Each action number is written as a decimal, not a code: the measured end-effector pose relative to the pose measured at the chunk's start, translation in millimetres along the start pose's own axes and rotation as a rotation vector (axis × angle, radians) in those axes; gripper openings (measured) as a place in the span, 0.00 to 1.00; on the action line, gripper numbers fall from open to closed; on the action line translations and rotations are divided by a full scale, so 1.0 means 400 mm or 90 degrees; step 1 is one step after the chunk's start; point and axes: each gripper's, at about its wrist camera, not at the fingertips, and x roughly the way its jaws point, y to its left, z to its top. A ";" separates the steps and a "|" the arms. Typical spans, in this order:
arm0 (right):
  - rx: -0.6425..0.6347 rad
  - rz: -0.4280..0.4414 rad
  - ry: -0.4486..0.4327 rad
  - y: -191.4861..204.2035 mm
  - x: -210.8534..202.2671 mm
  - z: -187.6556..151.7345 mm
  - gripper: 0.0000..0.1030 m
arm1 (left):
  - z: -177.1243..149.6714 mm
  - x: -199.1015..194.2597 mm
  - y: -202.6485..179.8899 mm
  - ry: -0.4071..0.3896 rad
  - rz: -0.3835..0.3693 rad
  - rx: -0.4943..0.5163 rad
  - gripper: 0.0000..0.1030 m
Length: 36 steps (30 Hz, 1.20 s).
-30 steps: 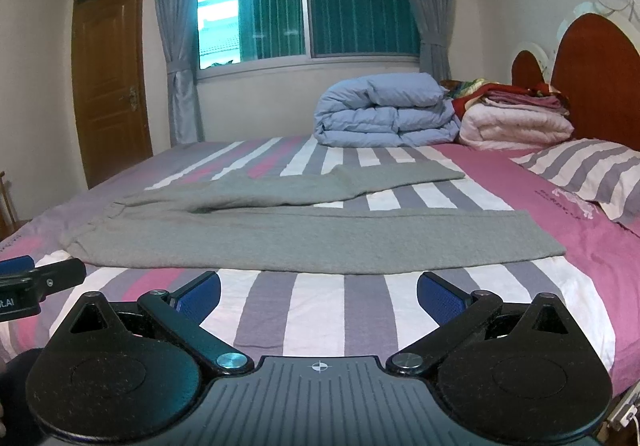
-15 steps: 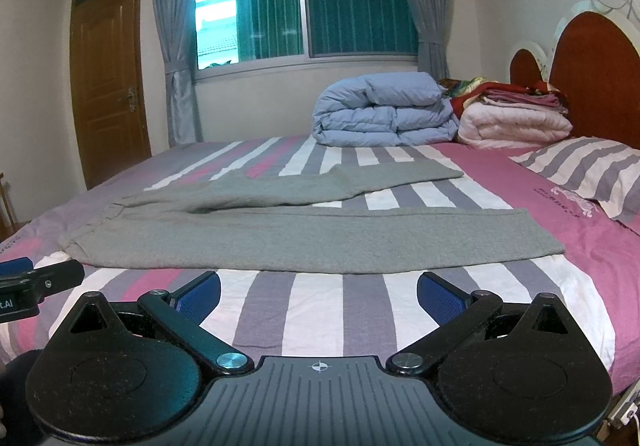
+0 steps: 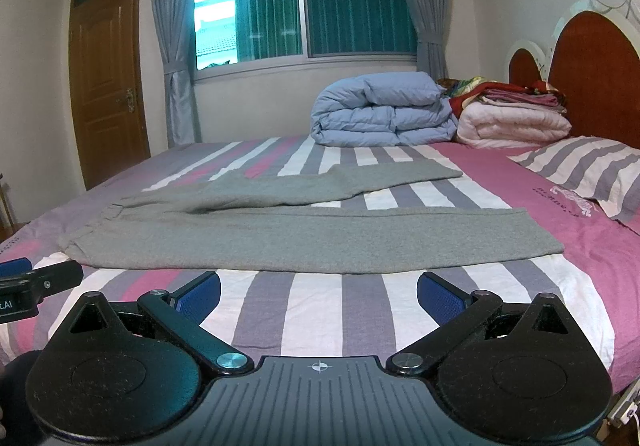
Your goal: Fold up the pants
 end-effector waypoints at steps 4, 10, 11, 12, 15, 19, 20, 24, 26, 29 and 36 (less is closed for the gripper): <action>0.000 0.000 0.000 0.000 0.000 0.000 1.00 | 0.000 0.000 0.000 0.000 0.001 0.000 0.94; 0.000 0.000 0.001 -0.001 0.000 0.001 1.00 | 0.000 0.000 0.000 0.000 0.001 0.000 0.94; 0.000 0.000 0.001 -0.001 0.000 0.001 1.00 | 0.000 0.000 0.000 -0.001 0.001 0.000 0.94; 0.000 0.000 0.001 -0.002 0.000 0.001 1.00 | 0.000 0.000 0.000 0.000 0.001 0.000 0.94; 0.000 0.000 0.001 -0.001 0.000 0.001 1.00 | 0.000 0.000 0.000 0.000 0.001 0.000 0.94; 0.001 0.000 0.001 -0.001 0.000 0.002 1.00 | -0.009 0.012 0.007 0.000 0.001 0.000 0.94; 0.001 0.000 0.001 -0.001 0.000 0.002 1.00 | -0.009 0.012 0.007 0.000 0.002 0.000 0.94; 0.001 0.000 0.001 -0.002 0.000 0.001 1.00 | -0.010 0.012 0.007 0.000 0.002 0.000 0.94; 0.001 0.001 0.001 -0.002 0.000 0.001 1.00 | -0.009 0.012 0.007 0.000 0.001 0.001 0.94; 0.001 0.000 0.001 -0.001 0.000 0.002 1.00 | -0.014 0.020 0.010 0.004 0.003 -0.001 0.94; 0.075 0.099 0.012 -0.061 0.012 0.015 1.00 | -0.012 0.067 0.104 0.096 -0.014 -0.057 0.94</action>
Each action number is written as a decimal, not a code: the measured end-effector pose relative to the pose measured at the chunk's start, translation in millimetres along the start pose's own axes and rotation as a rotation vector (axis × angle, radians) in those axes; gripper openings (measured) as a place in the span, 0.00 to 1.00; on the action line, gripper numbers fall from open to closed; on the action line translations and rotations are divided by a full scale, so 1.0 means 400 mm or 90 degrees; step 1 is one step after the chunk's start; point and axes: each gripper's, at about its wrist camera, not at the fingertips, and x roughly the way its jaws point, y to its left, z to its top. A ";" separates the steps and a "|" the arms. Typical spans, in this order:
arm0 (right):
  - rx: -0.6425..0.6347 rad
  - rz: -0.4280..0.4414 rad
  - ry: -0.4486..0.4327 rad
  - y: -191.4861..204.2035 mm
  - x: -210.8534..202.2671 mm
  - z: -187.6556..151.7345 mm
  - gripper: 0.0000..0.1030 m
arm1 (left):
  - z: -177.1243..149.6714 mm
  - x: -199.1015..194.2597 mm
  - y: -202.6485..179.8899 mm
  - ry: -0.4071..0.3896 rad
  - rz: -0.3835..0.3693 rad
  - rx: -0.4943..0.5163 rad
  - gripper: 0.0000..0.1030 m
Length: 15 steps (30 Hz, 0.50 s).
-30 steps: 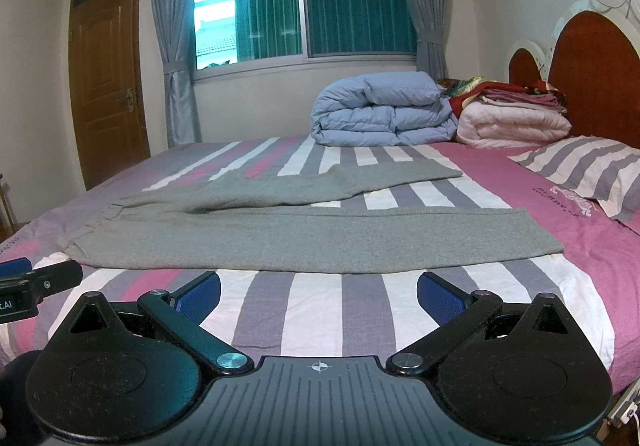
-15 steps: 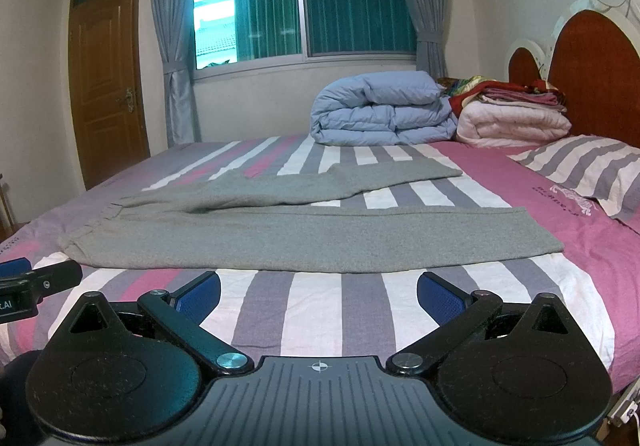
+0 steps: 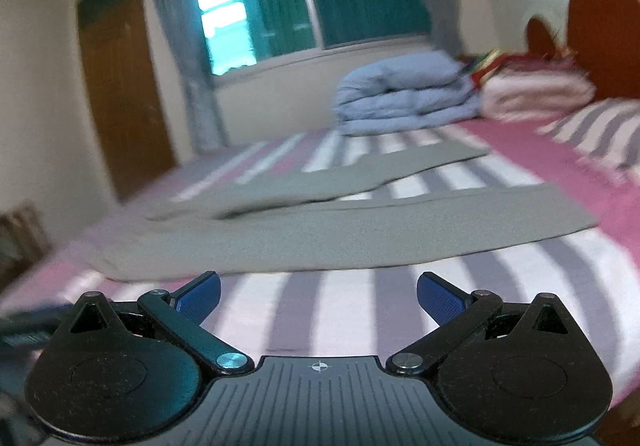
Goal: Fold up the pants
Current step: 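Lower both grippers onto the sweatpants leg hems and close on them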
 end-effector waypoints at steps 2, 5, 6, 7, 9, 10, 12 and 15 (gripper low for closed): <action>0.002 0.030 -0.034 -0.013 -0.006 0.014 1.00 | 0.017 0.005 0.033 0.015 -0.028 -0.018 0.94; -0.024 0.067 -0.061 -0.012 0.014 0.045 1.00 | 0.059 0.014 0.106 -0.007 -0.030 -0.040 0.94; -0.017 0.091 -0.049 -0.015 0.034 0.062 1.00 | 0.078 0.029 0.135 -0.010 -0.019 -0.032 0.92; -0.014 0.101 -0.024 -0.020 0.061 0.081 1.00 | 0.095 0.040 0.161 -0.014 -0.010 -0.029 0.91; -0.039 0.100 0.007 -0.013 0.107 0.118 1.00 | 0.144 0.068 0.223 -0.022 0.006 -0.023 0.92; -0.060 0.089 0.014 -0.003 0.133 0.141 1.00 | 0.169 0.084 0.257 -0.023 0.016 -0.019 0.92; -0.093 0.078 0.019 0.015 0.182 0.189 1.00 | 0.233 0.126 0.325 -0.019 0.039 -0.003 0.89; -0.114 0.101 0.046 0.028 0.296 0.275 1.00 | 0.338 0.217 0.437 0.013 0.066 0.028 0.76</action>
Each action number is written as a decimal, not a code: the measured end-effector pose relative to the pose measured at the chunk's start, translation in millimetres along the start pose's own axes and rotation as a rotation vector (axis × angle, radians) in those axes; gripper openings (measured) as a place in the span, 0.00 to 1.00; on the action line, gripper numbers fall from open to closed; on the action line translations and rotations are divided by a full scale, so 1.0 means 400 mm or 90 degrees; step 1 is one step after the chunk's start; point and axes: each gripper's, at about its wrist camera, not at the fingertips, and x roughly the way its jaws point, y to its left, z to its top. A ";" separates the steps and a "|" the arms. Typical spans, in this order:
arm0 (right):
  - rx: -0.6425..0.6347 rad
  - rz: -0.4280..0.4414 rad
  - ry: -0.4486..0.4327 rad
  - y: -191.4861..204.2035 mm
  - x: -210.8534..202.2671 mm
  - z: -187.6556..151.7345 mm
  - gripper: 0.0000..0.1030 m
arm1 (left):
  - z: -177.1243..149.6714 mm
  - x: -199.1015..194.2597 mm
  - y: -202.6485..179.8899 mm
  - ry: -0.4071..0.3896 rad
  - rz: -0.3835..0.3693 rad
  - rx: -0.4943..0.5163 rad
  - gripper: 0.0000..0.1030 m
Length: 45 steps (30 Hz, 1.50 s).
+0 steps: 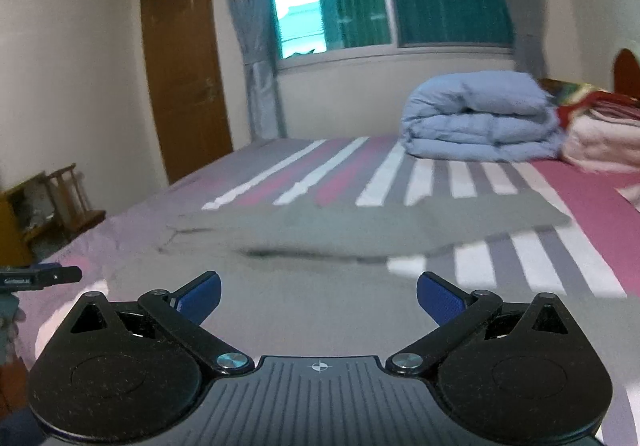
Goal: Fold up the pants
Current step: 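Lower both grippers onto the sweatpants leg hems and close on them, then lift the hems with both grippers and fold them over toward the waistband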
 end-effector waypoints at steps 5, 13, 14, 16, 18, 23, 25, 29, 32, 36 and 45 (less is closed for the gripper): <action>-0.047 0.028 0.044 -0.036 0.293 0.128 1.00 | 0.148 0.223 0.149 0.018 0.048 0.028 0.76; -0.087 0.067 0.136 -0.051 0.831 0.209 0.57 | 0.248 0.601 0.262 0.088 0.020 0.031 0.72; -0.092 0.071 0.141 -0.049 0.877 0.214 0.57 | 0.255 0.641 0.273 0.096 0.011 0.032 0.72; -0.104 0.088 0.148 -0.049 0.961 0.217 0.57 | 0.256 0.710 0.290 0.121 0.004 0.040 0.68; -0.126 0.095 0.164 -0.053 1.045 0.221 0.57 | 0.254 0.773 0.308 0.152 0.001 0.050 0.64; -0.148 0.109 0.203 -0.077 1.175 0.196 0.57 | 0.241 0.859 0.330 0.196 -0.027 0.066 0.65; -0.155 0.111 0.229 -0.087 1.215 0.187 0.57 | 0.243 0.873 0.343 0.198 -0.043 0.057 0.66; -0.185 0.116 0.269 -0.100 1.260 0.175 0.57 | 0.251 0.892 0.349 0.197 -0.071 0.050 0.53; -0.199 0.134 0.301 -0.117 1.284 0.165 0.57 | 0.253 0.898 0.331 0.189 -0.099 0.067 0.28; -0.226 0.133 0.312 -0.110 1.263 0.170 0.09 | 0.249 0.863 0.334 0.152 -0.109 0.090 0.13; -0.294 0.131 0.176 -0.070 0.889 0.257 0.08 | 0.279 0.558 0.315 -0.062 -0.153 0.156 0.10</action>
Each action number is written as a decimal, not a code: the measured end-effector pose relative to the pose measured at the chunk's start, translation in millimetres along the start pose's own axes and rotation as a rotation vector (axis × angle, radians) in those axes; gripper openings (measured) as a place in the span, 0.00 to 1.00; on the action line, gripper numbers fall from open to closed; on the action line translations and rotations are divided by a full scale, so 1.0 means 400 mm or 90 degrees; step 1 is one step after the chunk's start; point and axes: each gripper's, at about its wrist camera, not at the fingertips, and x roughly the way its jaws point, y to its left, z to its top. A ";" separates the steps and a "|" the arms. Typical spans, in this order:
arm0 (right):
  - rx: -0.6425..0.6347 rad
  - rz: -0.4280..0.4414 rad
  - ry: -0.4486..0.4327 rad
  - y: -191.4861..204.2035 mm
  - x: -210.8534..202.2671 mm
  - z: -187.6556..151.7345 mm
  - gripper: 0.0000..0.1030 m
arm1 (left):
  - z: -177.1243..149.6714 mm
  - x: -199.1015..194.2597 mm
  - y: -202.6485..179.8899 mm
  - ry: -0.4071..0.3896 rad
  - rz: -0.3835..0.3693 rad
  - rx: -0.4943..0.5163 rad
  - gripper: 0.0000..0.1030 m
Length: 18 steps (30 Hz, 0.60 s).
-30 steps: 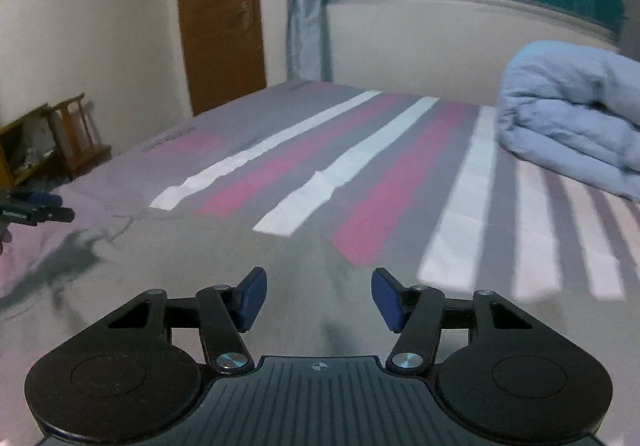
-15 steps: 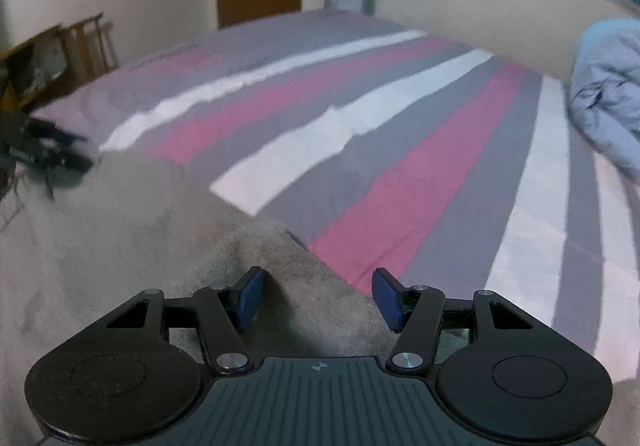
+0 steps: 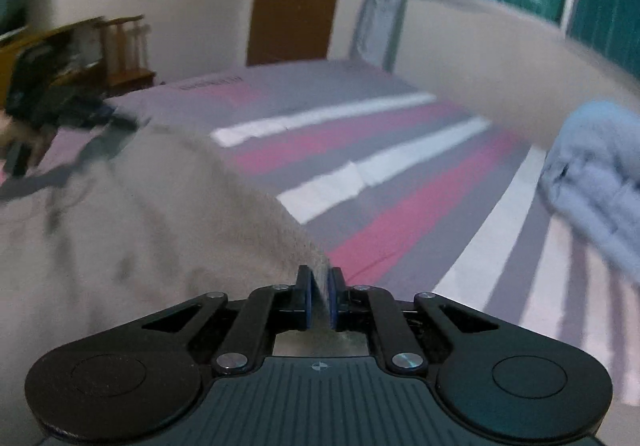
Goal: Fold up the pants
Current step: 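Lift the hems with both grippers and fold them over toward the waistband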
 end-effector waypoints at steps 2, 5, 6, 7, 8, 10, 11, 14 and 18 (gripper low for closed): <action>-0.028 -0.010 -0.012 0.049 -0.088 -0.013 0.08 | 0.009 -0.068 -0.041 -0.023 -0.002 0.043 0.10; -0.060 -0.029 -0.017 0.131 -0.204 -0.050 0.01 | -0.009 -0.166 -0.106 -0.031 -0.004 0.107 0.10; -0.069 -0.032 -0.018 0.174 -0.227 -0.061 0.01 | -0.024 -0.193 -0.132 -0.023 -0.007 0.126 0.10; -0.066 -0.024 -0.014 0.199 -0.250 -0.074 0.01 | -0.043 -0.218 -0.153 -0.014 -0.009 0.138 0.10; -0.065 -0.017 -0.005 0.232 -0.265 -0.098 0.01 | -0.063 -0.237 -0.170 -0.004 -0.014 0.142 0.10; -0.054 -0.010 0.015 0.286 -0.285 -0.164 0.01 | -0.115 -0.264 -0.200 0.035 -0.018 0.130 0.16; -0.032 -0.002 0.028 0.305 -0.284 -0.193 0.01 | -0.143 -0.275 -0.212 0.052 -0.004 0.119 0.24; 0.054 -0.020 0.021 0.355 -0.305 -0.284 0.02 | -0.224 -0.324 -0.215 0.087 0.036 -0.002 0.46; 0.216 -0.067 -0.011 0.381 -0.356 -0.363 0.14 | -0.290 -0.418 -0.222 0.092 0.140 -0.180 0.65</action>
